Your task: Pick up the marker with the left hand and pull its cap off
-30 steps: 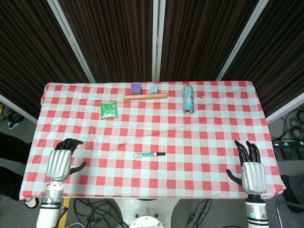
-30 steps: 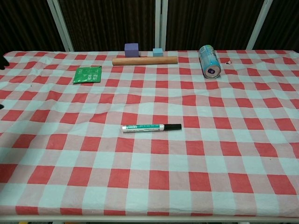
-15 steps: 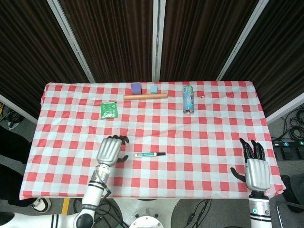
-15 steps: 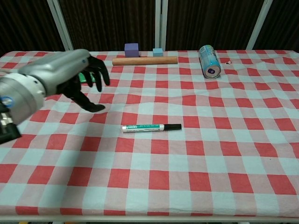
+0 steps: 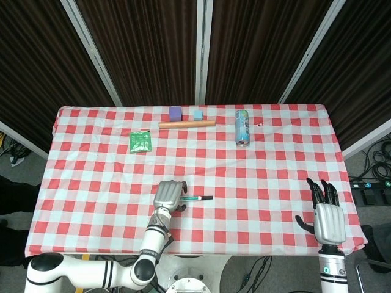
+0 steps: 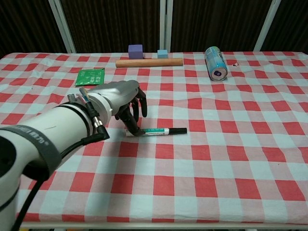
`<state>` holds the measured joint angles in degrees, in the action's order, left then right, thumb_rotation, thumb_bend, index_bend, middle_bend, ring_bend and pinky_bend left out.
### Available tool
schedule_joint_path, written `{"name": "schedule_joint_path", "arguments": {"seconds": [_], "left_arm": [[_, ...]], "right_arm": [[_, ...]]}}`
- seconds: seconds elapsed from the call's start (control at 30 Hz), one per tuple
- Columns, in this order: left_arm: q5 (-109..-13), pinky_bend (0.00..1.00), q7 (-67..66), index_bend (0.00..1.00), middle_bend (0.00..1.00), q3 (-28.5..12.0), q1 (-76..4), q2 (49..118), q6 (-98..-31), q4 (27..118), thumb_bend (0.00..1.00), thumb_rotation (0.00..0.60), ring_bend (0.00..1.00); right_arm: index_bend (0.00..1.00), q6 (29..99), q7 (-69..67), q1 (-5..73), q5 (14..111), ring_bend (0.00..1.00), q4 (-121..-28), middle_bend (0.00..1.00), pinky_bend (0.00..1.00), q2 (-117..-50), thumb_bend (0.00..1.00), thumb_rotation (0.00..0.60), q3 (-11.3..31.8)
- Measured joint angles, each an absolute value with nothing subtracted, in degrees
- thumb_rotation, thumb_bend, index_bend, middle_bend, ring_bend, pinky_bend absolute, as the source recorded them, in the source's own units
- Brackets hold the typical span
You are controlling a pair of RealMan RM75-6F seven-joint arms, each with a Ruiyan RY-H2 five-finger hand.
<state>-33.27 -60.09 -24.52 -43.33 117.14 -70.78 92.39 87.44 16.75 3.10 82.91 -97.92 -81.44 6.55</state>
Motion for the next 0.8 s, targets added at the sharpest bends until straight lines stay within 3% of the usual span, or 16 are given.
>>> {"name": "schedule_joint_path", "arguments": {"seconds": [0.8], "left_arm": [[-30.29,0.49,-63.72,0.49,0.52,-20.71,-51.07,120.87,-72.90,82.11,0.24,0.600,0.44]], "right_arm": [[0.09,86.81,14.23,3.08,81.55,0.00,-95.08,0.15,0.01,-82.62,0.03,0.600,5.77]]}}
